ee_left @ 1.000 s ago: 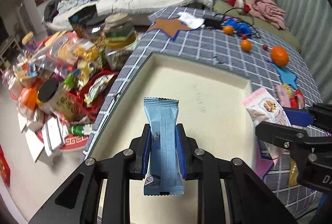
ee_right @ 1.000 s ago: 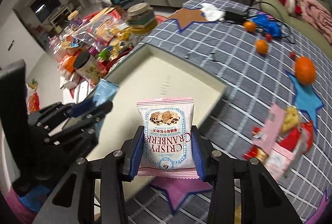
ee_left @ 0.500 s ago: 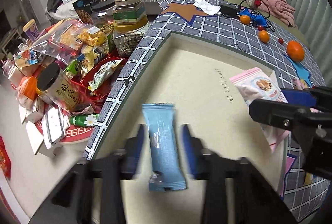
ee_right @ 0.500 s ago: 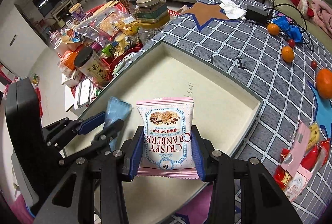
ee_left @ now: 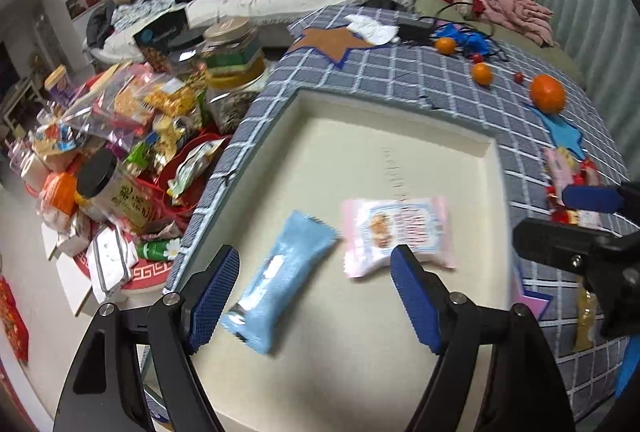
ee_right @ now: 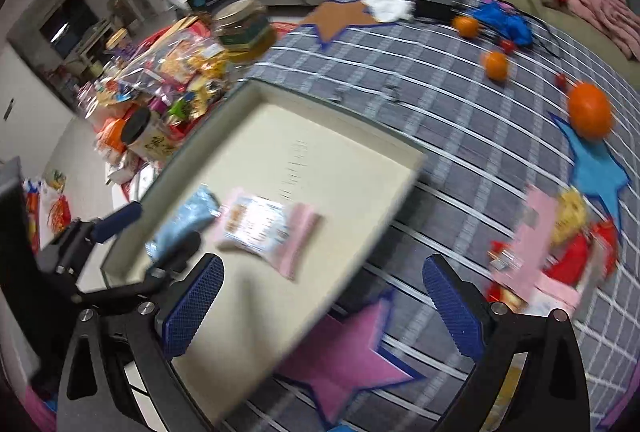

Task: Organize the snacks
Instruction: 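Move both grippers back over the snack pile, then position the right gripper over the yellow bar and left over the pink bar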

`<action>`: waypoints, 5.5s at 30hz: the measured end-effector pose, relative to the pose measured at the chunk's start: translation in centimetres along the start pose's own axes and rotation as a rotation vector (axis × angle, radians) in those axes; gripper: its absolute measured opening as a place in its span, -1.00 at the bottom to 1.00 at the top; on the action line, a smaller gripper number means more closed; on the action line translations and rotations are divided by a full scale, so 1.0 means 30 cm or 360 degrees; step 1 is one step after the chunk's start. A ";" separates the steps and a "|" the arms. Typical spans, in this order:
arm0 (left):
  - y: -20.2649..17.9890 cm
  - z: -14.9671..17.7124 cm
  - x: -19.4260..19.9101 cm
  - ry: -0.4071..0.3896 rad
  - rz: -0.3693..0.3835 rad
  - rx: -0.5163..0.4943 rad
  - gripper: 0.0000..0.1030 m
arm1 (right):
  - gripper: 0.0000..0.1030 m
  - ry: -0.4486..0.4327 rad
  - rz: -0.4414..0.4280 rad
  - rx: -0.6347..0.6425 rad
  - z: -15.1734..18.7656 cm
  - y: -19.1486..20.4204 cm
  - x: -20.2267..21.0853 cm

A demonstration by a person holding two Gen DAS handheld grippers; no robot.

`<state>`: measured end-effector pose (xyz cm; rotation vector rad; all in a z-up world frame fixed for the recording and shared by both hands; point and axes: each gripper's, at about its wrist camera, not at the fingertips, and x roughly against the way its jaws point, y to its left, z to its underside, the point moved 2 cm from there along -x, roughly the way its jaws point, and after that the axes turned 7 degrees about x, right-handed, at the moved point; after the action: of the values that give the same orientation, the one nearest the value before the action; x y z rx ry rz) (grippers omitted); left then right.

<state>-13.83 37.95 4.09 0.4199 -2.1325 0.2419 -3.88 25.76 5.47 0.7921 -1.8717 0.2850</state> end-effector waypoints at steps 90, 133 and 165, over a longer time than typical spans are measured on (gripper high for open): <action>-0.638 0.156 0.007 0.0092 0.0251 -0.0399 0.46 | 0.98 -0.0037 0.0554 -0.0382 0.605 -0.816 0.261; -0.620 0.270 -0.006 0.0197 0.0286 -0.0263 -0.05 | -0.34 -0.0019 0.0375 -0.0467 0.586 -0.726 0.245; -0.670 0.256 -0.078 -0.0026 0.0356 -0.0349 1.00 | 1.00 -0.0217 0.0657 -0.0429 0.633 -0.648 0.193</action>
<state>-10.72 17.38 -1.86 0.0558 -2.1935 0.1289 -6.75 -1.18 -0.68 0.2433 -2.1405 0.2317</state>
